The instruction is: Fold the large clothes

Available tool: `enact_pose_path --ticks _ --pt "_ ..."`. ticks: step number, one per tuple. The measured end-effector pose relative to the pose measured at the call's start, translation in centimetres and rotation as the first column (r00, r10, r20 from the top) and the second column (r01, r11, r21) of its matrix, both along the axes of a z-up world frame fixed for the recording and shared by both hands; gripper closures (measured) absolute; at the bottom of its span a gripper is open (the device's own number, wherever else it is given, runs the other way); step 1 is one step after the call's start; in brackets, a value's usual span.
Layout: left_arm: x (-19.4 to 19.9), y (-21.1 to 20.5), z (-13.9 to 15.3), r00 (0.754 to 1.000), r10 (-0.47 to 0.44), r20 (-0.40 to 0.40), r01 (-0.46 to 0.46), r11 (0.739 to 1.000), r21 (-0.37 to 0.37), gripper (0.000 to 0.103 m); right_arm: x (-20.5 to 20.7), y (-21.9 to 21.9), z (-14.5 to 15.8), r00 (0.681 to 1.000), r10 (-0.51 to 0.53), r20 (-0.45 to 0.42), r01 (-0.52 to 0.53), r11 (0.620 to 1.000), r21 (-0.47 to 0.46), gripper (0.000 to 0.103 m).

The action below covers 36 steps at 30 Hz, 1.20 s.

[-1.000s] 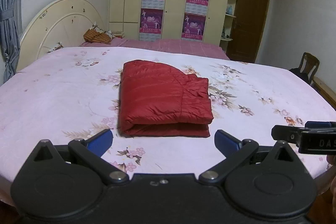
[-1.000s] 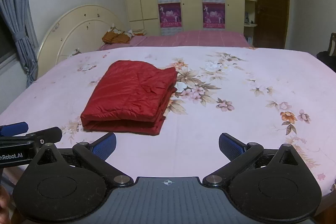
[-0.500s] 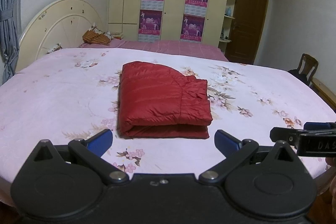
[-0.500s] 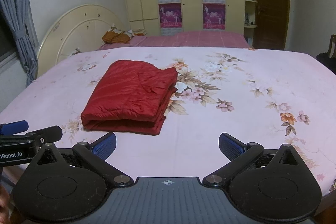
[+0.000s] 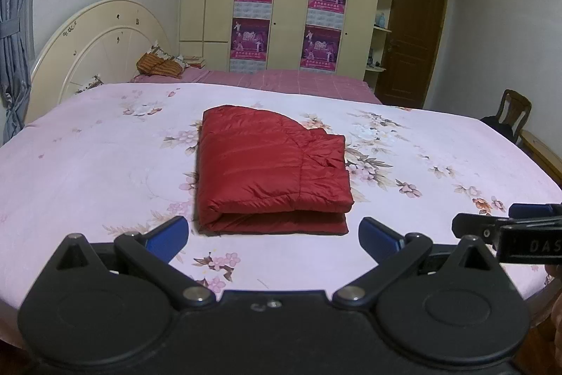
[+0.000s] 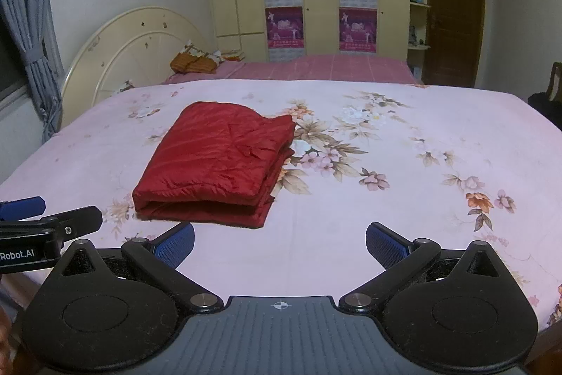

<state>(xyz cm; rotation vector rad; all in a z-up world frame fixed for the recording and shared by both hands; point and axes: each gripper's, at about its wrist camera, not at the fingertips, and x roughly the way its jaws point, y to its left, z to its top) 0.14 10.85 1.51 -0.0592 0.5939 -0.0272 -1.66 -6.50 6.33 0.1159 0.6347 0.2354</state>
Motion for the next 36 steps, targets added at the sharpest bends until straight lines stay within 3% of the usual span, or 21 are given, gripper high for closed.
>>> enact_pose_path --ticks 36 --pt "0.31 -0.3 0.29 1.0 -0.014 0.007 0.014 1.0 0.003 0.0 0.22 -0.91 0.02 1.0 0.014 0.003 -0.014 1.0 0.013 0.0"
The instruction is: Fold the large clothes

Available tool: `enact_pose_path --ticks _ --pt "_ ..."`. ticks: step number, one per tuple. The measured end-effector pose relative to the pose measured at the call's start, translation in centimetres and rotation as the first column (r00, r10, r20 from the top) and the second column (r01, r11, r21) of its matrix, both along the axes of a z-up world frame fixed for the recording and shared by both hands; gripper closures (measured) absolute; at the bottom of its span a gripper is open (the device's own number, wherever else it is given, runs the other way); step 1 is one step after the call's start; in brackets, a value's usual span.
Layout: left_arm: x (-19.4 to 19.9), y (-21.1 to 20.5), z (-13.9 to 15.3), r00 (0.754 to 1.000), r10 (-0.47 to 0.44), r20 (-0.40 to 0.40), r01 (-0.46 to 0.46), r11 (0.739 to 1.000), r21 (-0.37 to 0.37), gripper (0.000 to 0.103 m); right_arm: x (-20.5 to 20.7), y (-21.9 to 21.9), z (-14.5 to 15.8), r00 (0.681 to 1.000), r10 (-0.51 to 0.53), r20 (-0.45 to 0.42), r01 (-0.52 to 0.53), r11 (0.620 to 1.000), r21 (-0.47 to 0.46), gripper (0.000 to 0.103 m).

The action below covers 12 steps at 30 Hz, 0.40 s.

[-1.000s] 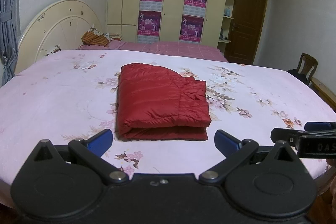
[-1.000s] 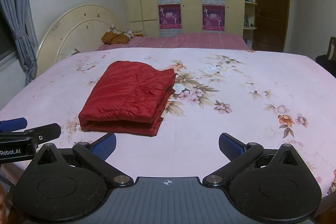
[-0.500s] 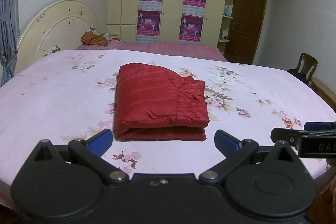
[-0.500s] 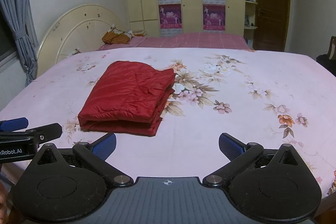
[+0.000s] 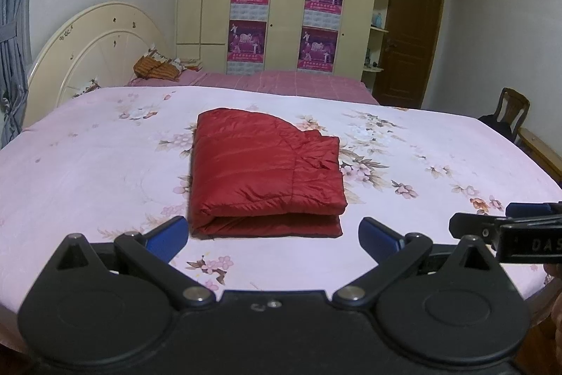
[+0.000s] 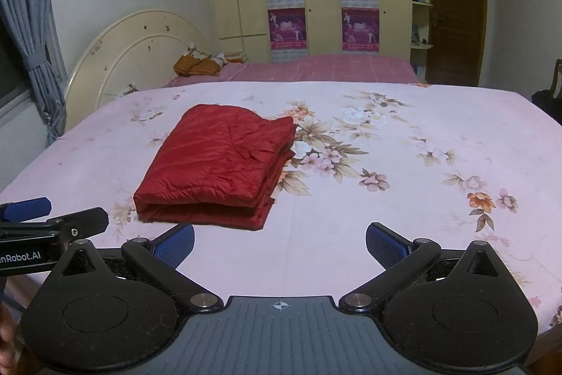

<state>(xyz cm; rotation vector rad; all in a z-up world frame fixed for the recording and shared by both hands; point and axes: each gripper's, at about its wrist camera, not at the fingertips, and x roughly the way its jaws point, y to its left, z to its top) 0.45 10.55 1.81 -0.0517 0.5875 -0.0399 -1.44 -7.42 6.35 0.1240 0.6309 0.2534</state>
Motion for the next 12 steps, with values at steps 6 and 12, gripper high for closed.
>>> enact_pose_path --ticks 6,12 --pt "-0.07 -0.01 -0.03 1.0 -0.002 0.006 0.002 1.0 -0.001 0.002 -0.02 0.02 -0.01 1.0 0.0 0.0 0.0 1.0 -0.002 0.0" --pt "-0.07 -0.17 -0.12 1.0 -0.012 0.0 0.012 1.0 -0.023 0.001 -0.01 0.02 -0.03 1.0 0.0 -0.001 0.0 1.0 -0.001 0.0"
